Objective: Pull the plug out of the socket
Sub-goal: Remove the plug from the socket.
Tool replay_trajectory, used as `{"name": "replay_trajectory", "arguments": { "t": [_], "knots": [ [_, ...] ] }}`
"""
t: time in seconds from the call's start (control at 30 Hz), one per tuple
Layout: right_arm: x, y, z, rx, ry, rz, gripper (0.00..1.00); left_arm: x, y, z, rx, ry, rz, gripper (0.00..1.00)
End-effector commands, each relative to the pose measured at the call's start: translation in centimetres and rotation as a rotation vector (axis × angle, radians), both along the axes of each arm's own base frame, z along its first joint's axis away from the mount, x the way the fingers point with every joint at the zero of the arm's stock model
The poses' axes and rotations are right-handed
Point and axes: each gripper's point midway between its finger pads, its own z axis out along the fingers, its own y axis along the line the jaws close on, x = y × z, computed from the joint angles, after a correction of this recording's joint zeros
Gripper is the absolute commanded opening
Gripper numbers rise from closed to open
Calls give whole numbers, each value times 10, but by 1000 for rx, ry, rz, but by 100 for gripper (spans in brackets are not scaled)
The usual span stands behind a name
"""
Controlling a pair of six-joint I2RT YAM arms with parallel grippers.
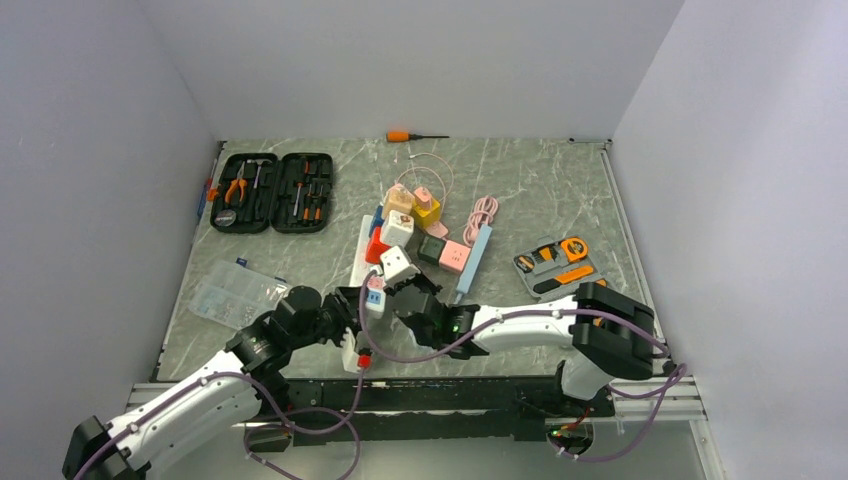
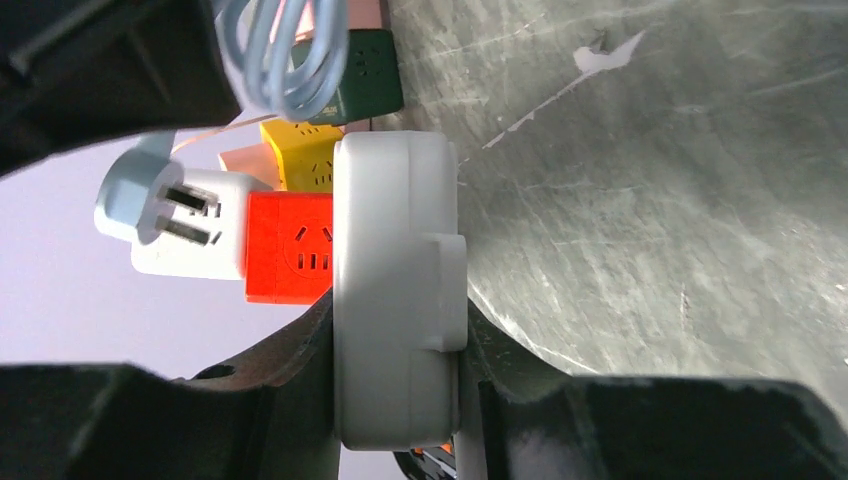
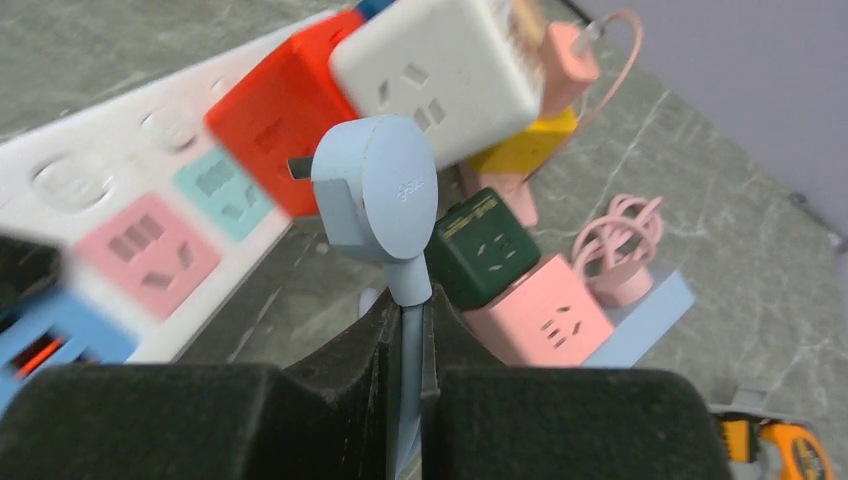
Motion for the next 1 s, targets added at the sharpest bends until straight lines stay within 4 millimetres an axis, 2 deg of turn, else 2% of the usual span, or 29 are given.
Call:
{"name": "replay_trajectory", "arguments": {
  "t": [0.0,0.07,0.13,0.23,0.37,0.53,0.6,0.67,0.77,0.9,0.97],
  "knots": [
    [-26,-6,-16,85,131,30,0,-4,16,-43,31,221,148,21],
    [-38,-9,-30,98,204,51,0,-11,15,-52,34,266,130,29],
    [-51,-8,-43,109,277,86,0,-22,18,-65,63,334,123,43],
    [-66,-6,-59,94,353,124,0,-20,21,-71,47,413,217,48],
    [-77,-4,-77,52,420,144,0,-24,22,-78,10,484,271,51],
    [-86,-9,-93,41,483,145,1,-33,23,-85,-42,603,354,67],
    [-88,-9,-94,40,495,147,9,-40,22,-88,-39,638,342,78],
    [-88,-8,-94,30,503,150,18,-43,22,-89,-26,648,328,83],
    [-91,-5,-98,11,526,155,48,-41,19,-86,-30,635,310,89],
    [-92,-8,-95,23,538,140,64,-43,16,-79,-49,666,316,94],
    [-90,-11,-85,53,537,130,71,-45,13,-73,-66,692,323,95]
  ]
}}
